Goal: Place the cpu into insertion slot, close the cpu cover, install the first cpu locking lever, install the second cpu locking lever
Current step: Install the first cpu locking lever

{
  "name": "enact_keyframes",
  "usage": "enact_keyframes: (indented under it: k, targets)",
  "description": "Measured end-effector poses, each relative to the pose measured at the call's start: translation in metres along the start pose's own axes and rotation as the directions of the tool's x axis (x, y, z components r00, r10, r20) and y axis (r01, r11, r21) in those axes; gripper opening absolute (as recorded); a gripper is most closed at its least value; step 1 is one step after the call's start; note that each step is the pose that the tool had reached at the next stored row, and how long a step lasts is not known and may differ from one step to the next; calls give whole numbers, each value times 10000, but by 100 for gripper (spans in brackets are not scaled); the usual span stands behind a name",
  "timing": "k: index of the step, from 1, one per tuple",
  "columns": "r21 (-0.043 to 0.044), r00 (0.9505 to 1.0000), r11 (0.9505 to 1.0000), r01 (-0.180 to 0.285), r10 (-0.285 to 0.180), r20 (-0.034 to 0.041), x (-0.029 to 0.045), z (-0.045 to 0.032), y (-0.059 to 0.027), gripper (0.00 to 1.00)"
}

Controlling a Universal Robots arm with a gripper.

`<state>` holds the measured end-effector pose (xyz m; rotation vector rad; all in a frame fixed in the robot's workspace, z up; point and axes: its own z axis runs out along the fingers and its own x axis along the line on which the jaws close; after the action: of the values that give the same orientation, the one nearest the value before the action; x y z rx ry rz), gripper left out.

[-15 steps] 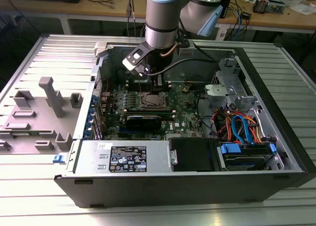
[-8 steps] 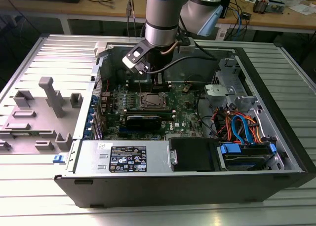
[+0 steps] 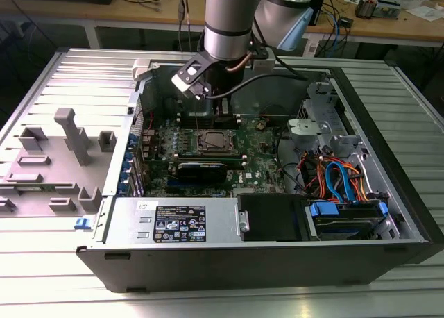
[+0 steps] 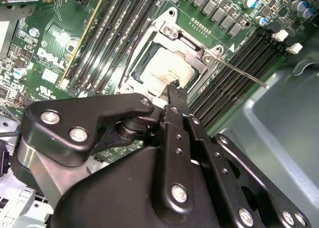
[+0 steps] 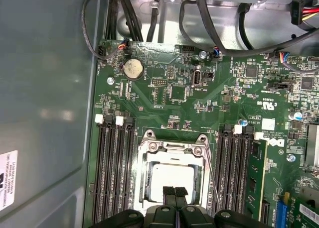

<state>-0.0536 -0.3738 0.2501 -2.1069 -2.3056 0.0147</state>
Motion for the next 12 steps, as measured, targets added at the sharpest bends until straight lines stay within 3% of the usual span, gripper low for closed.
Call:
enact_keyframes:
  k: [7, 9, 12]
  targets:
    - [-1, 10000, 10000, 1, -1, -4, 0, -37, -1, 11]
    - [0, 10000, 10000, 0, 0, -3, 1, -92, -2, 11]
    - [0, 10000, 10000, 0, 0, -3, 2, -240, -5, 11]
